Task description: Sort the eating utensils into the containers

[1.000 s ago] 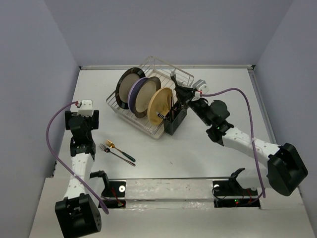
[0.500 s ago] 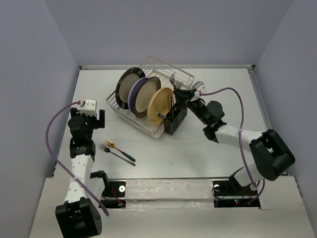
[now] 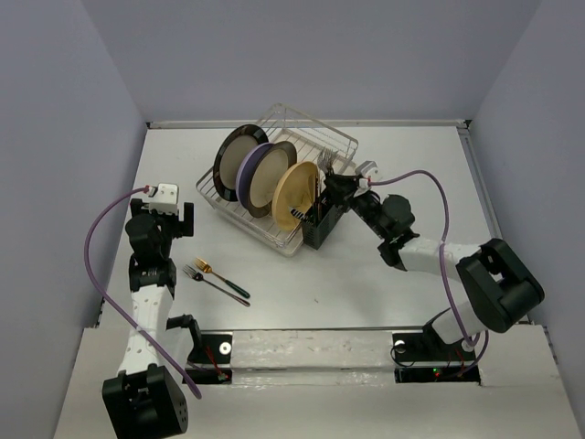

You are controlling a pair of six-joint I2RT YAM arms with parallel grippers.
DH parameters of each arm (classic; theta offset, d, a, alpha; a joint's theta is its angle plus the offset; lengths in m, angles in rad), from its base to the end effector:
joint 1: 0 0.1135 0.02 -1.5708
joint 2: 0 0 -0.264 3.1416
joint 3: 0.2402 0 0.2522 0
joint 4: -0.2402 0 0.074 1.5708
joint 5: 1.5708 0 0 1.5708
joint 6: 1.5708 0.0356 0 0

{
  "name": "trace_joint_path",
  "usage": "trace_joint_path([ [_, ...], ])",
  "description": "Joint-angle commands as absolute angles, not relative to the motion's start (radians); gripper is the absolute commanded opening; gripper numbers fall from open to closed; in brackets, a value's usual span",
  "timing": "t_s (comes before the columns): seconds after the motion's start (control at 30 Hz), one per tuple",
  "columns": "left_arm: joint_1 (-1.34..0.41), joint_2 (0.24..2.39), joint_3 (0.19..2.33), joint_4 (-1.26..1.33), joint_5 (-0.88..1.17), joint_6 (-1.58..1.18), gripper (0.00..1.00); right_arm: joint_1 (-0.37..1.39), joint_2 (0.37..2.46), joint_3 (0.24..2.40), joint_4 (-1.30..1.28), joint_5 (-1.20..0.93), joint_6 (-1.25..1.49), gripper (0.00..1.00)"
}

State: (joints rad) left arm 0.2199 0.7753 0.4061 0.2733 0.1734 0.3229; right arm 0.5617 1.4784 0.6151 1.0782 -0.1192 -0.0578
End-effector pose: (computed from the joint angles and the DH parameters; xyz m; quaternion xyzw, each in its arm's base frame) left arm 0.1869 0.0355 0.2554 0.0961 0.7334 0.1178 0.6625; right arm 0.2578 0.1672 0.2525 -0.2350 0.5821 0.2300 0.7436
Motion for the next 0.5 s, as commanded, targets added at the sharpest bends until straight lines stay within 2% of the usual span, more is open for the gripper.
trace_joint_path([
  [0.0, 0.222, 0.756, 0.403, 0.325, 0.187, 0.318, 0.99, 0.560, 1.448, 0.565, 1.199, -0.062, -0.086, 0.50],
  [0.03, 0.222, 0.758, 0.403, 0.325, 0.187, 0.318, 0.99, 0.560, 1.440, 0.558, 1.203, -0.054, -0.086, 0.65],
  [0.1, 0.222, 0.756, 0.402, 0.325, 0.192, 0.319, 0.99, 0.560, 1.411, 0.566, 1.154, -0.051, -0.106, 0.76],
  [0.23, 0.222, 0.756, 0.402, 0.330, 0.195, 0.319, 0.99, 0.560, 1.339, 0.626, 0.991, -0.060, -0.127, 0.81],
  [0.33, 0.222, 0.761, 0.413, 0.327, 0.166, 0.319, 0.99, 0.560, 1.253, 0.707, 0.829, -0.035, -0.094, 0.81],
  [0.4, 0.222, 0.765, 0.422, 0.324, 0.125, 0.319, 0.99, 0.584, 1.223, 0.849, 0.605, -0.008, -0.048, 0.79],
  [0.47, 0.222, 0.773, 0.440, 0.315, 0.053, 0.314, 0.99, 0.693, 1.233, 0.957, 0.386, 0.077, -0.064, 0.77],
])
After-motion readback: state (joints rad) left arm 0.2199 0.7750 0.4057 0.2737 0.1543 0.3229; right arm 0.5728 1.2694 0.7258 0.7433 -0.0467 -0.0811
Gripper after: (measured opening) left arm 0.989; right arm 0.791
